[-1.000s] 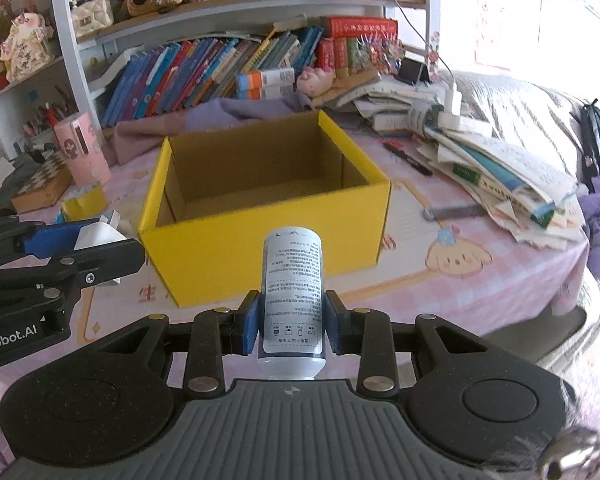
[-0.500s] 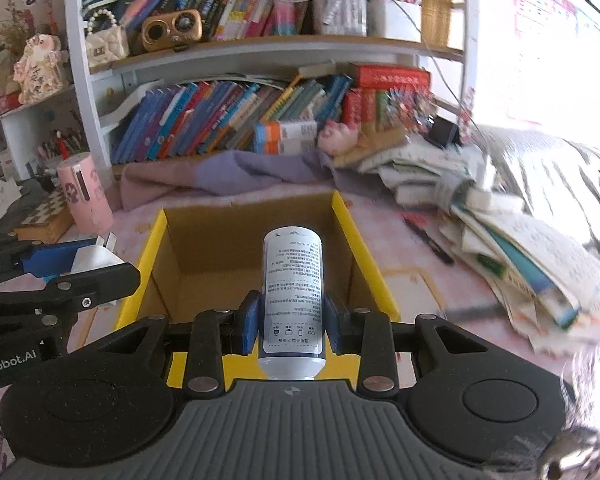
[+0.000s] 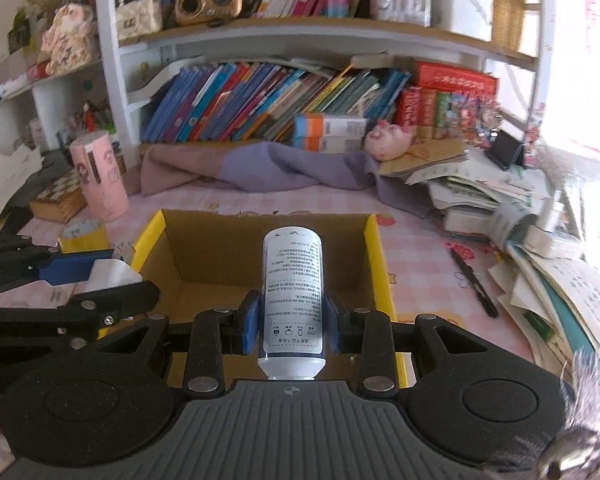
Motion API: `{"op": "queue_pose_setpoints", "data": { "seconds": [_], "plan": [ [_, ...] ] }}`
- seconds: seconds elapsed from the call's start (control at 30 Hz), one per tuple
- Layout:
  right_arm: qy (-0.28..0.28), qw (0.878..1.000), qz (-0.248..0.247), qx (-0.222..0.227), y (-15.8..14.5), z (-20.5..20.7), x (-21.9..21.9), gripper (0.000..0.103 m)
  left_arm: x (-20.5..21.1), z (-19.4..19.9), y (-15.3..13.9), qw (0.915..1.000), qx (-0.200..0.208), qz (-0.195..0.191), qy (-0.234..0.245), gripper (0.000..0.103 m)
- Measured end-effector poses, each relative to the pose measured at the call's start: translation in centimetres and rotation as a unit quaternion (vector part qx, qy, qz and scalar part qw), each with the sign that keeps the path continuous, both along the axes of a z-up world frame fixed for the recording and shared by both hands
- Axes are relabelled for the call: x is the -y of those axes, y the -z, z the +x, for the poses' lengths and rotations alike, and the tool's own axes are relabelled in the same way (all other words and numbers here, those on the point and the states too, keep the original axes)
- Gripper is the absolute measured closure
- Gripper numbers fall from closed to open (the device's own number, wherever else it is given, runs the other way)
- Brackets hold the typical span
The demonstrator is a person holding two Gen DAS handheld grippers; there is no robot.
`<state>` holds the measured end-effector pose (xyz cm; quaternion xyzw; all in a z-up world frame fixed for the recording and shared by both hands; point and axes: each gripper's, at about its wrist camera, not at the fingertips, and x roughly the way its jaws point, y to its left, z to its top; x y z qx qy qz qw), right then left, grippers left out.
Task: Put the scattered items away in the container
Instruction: 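Carry the bottle with the right gripper over the yellow box while the left carries the charger, then open the left gripper dropping the charger into the box while the right releases the bottle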
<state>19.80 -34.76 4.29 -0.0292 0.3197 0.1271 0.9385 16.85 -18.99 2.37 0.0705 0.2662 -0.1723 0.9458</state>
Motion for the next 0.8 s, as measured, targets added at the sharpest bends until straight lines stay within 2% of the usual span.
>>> {"op": "queue_pose_setpoints", "data": {
  "seconds": [0.3,0.73,0.8],
  "plan": [
    [-0.064,0.997,-0.021,-0.036,2.7,3.1,-1.2,0.072,0.9,1.5,1.9,0.9987,-0.036,0.030,-0.018,0.068],
    [-0.097,0.988,-0.032,-0.118,6.0,6.1,-1.4,0.072,1.3,3.7,4.6,0.9933,-0.101,0.052,-0.021,0.068],
    [-0.101,0.986,-0.036,-0.130,6.5,6.3,-1.5,0.072,1.4,3.7,4.9,0.9927,-0.102,0.061,-0.023,0.068]
  ]
}}
